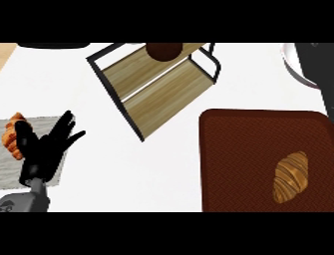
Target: Pick the cupcake from the tray and place it in the tiered shelf
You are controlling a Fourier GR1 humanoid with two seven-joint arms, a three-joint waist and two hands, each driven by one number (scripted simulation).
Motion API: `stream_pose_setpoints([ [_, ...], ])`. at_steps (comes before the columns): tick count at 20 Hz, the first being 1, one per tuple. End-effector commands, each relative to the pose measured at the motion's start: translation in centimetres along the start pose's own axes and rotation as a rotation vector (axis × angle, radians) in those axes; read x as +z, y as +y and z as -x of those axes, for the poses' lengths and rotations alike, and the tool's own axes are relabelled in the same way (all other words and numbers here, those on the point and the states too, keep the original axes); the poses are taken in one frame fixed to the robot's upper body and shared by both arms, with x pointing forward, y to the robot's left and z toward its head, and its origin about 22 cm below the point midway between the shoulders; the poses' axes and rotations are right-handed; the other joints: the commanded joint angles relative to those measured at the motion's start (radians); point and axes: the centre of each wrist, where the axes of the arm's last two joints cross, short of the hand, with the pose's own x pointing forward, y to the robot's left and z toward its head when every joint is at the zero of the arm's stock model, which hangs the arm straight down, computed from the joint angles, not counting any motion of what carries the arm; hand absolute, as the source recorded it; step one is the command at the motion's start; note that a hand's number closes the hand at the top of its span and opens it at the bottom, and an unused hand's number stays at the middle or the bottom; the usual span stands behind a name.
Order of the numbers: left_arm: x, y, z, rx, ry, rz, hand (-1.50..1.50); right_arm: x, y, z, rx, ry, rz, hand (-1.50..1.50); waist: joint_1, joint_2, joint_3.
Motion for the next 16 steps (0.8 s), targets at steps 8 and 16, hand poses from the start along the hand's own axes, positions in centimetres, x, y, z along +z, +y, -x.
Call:
stream_pose_setpoints([
  [8, 1.0, 0.5, 2.2, -0.017, 0.041, 0.044, 0.0, 2.4, -12.9, 0.1, -0.115, 0.091, 0.298, -1.5, 0.017, 0.01, -0.005],
  [16, -1.1, 0.1, -1.5, -0.016, 0.025, 0.016, 0.0, 5.1, -18.6, 3.8, -0.108, 0.098, 0.218, -1.5, 0.025, 0.021, -0.004],
])
